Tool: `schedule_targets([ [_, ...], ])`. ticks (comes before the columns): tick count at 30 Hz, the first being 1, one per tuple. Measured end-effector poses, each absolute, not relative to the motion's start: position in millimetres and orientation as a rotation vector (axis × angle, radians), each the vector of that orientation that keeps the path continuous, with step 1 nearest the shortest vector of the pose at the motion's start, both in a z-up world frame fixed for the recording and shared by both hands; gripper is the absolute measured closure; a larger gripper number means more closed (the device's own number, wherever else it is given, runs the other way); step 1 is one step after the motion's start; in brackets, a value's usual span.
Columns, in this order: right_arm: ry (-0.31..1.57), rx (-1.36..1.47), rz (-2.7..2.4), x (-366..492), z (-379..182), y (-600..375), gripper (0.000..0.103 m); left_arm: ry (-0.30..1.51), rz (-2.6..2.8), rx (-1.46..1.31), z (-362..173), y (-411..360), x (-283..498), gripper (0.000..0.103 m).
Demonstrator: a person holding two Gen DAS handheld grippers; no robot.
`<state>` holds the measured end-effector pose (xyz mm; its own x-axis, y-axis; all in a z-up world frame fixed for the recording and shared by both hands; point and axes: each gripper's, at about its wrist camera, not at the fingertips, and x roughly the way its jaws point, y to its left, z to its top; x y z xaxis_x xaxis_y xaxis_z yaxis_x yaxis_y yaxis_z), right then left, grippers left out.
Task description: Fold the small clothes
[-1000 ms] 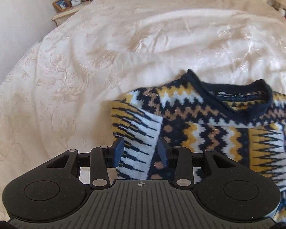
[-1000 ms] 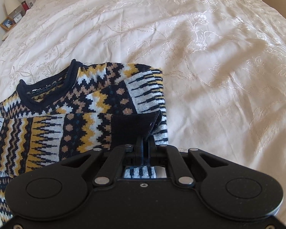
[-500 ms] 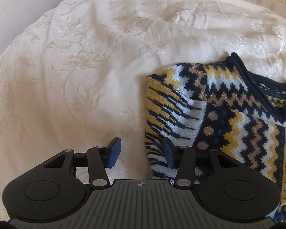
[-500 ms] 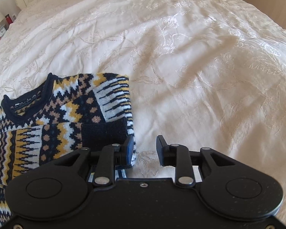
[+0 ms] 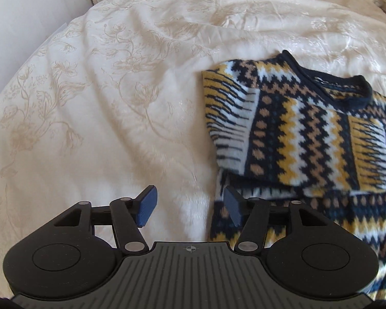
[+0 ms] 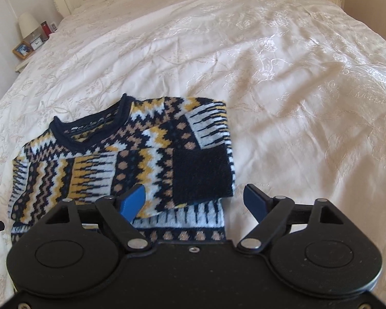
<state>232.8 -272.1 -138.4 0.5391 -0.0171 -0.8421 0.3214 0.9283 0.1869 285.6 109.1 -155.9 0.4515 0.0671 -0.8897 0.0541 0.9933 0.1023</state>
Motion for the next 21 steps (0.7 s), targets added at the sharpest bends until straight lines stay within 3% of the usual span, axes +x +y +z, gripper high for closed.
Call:
schedule_targets([
  [5,1.019,0.306,-0.174,204,-142,-247,0.001,1.14,-0.036,0.064,-157,119,252,0.041],
  [8,1.044,0.295,-0.184,183,-147,-235,0.001,1.143,-0.072,0.06,-158,124,235,0.037],
  [21,1.144,0.34,-0.246,81,-172,-195,0.001,1.171,-0.202,0.097,-168,141,164,0.036],
])
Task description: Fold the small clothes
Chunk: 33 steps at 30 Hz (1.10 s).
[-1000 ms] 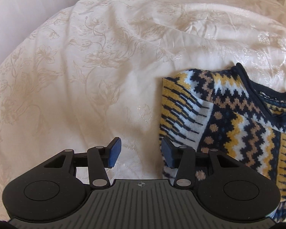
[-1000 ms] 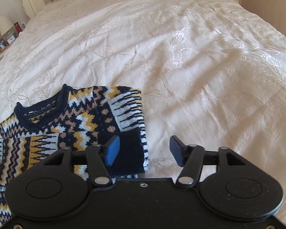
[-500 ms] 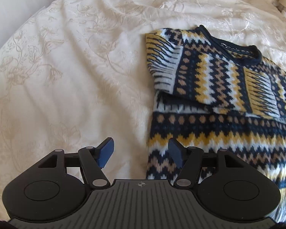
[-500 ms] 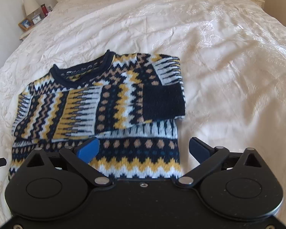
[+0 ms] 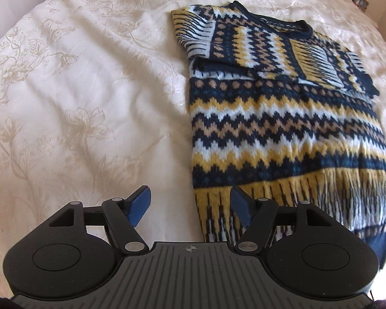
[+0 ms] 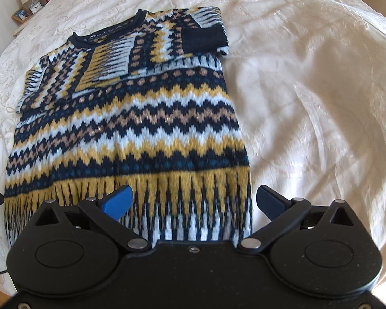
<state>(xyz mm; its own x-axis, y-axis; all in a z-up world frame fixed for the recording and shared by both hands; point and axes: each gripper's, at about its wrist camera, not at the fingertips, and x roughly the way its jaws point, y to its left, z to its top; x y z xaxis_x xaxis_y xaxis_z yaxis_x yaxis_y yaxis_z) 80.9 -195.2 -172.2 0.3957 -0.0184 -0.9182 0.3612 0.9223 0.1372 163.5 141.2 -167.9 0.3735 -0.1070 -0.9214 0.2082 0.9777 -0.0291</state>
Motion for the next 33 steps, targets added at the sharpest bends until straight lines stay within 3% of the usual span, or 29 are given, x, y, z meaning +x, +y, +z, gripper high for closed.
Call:
schedule_targets([
  [17,1.199,0.335,-0.085,15,-215,-201,0.001,1.176,-0.148,0.09,-187,117,61,0.036],
  [33,1.163,0.301,-0.035,7,-229,-196,0.0,1.135,-0.149,0.114,-204,104,44,0.036],
])
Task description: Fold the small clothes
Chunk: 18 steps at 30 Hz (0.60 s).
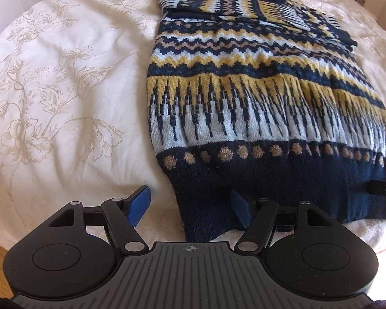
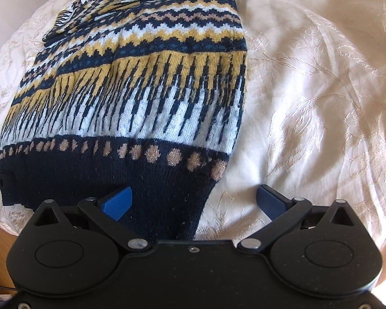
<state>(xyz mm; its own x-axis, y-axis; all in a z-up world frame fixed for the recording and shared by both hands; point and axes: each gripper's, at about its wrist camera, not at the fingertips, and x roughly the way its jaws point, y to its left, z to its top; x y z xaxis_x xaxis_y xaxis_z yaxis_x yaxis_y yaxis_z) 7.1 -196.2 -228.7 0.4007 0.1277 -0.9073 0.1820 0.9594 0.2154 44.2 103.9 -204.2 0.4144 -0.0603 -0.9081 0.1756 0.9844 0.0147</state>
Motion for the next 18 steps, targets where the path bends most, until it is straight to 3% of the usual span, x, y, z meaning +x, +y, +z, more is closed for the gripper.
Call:
schedule_targets([
  [9,1.11,0.343,-0.011,-6,-233,-204,0.0,1.15,-0.157,0.086,-218,103,56,0.032],
  [18,1.147,0.345,-0.005,-4,-234,-203,0.0,1.167,-0.159,0.035,-228,109,61,0.019],
])
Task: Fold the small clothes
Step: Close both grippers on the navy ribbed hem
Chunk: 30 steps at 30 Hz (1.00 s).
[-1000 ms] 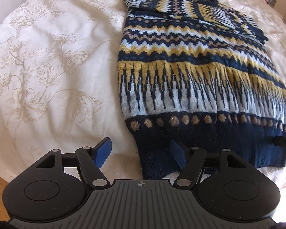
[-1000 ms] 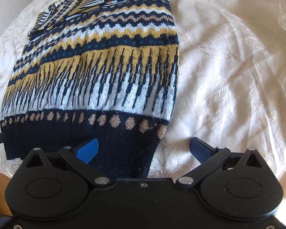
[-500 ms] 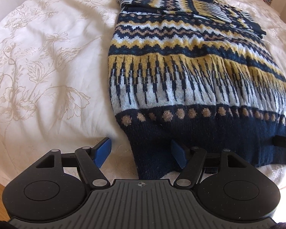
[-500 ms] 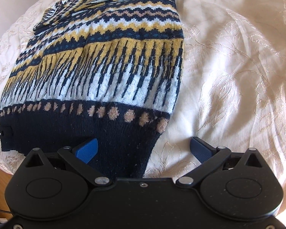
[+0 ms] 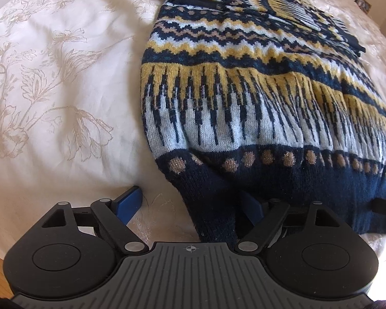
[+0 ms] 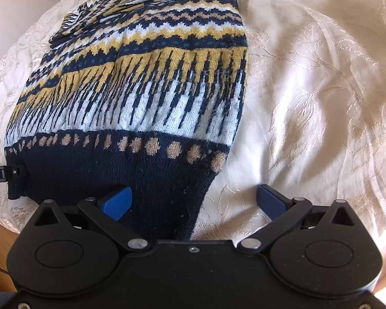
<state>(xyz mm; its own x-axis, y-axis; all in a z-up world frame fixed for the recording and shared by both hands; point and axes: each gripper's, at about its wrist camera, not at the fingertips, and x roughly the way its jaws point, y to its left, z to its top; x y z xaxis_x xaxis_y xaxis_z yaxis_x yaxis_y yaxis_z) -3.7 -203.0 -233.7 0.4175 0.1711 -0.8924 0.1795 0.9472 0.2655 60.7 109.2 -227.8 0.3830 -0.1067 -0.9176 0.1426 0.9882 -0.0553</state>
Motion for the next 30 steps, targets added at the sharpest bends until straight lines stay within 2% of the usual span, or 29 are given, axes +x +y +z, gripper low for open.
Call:
schedule_targets([
  [5,1.174,0.387,0.024,-2,-232,-204,0.002,1.167,-0.171,0.041,-225,111,58,0.019],
  [7,1.178,0.386,0.027,-3,-231,-203,0.011,1.155,-0.169,0.06,-224,109,55,0.021],
  [11,1.168,0.424,0.037,-5,-227,-203,0.033,1.14,-0.169,0.047,-220,105,48,0.036],
  [12,1.169,0.439,0.051,-5,-227,-203,0.042,1.142,-0.175,0.041,-219,104,48,0.039],
  [14,1.176,0.466,0.077,-3,-226,-203,0.062,1.144,-0.19,0.026,-217,103,47,0.053],
  [15,1.18,0.481,0.086,-2,-226,-202,0.067,1.148,-0.198,0.019,-216,103,48,0.058],
  [16,1.181,0.499,0.095,-1,-225,-202,0.083,1.154,-0.207,0.012,-215,102,48,0.07],
  [17,1.179,0.524,0.103,1,-224,-202,0.09,1.159,-0.216,0.009,-213,102,48,0.083],
  [20,1.153,0.571,0.11,-1,-216,-205,0.091,1.159,-0.227,-0.012,-203,102,48,0.094],
  [30,0.981,0.636,0.153,7,-152,-231,0.091,1.049,-0.274,-0.163,-130,120,70,0.097],
])
